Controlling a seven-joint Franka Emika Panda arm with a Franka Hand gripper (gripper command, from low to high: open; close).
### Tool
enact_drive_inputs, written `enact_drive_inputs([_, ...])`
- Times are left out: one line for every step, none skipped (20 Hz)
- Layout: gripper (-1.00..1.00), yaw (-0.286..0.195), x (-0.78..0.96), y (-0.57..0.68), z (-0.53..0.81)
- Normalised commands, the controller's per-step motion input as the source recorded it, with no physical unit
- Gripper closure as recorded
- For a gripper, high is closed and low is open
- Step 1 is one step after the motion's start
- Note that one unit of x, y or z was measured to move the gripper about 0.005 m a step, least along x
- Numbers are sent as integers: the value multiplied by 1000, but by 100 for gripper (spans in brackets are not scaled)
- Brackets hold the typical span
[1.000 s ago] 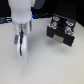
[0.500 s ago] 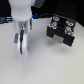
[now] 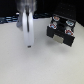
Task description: Open the kcup holder, insert the kcup into the holder, and close the kcup holder
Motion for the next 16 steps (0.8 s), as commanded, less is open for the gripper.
enact_drive_inputs([100,12,62,563,706])
enact_drive_inputs([100,9,65,631,701])
enact_drive_inputs([100,9,65,667,690])
enact_drive_inputs([100,9,49,674,660])
enact_drive_inputs([100,11,55,672,604])
enact_drive_inputs([100,12,43,664,540])
enact_drive_inputs([100,10,56,666,548])
enact_drive_inputs([100,13,78,655,544])
enact_drive_inputs([100,14,80,664,508])
enact_drive_inputs([100,12,85,659,442])
enact_drive_inputs([100,10,76,651,393])
enact_drive_inputs([100,7,95,604,371])
enact_drive_inputs([100,10,97,655,396])
enact_drive_inputs([100,9,118,637,362])
enact_drive_inputs([100,8,107,653,364])
enact_drive_inputs([100,9,103,656,346])
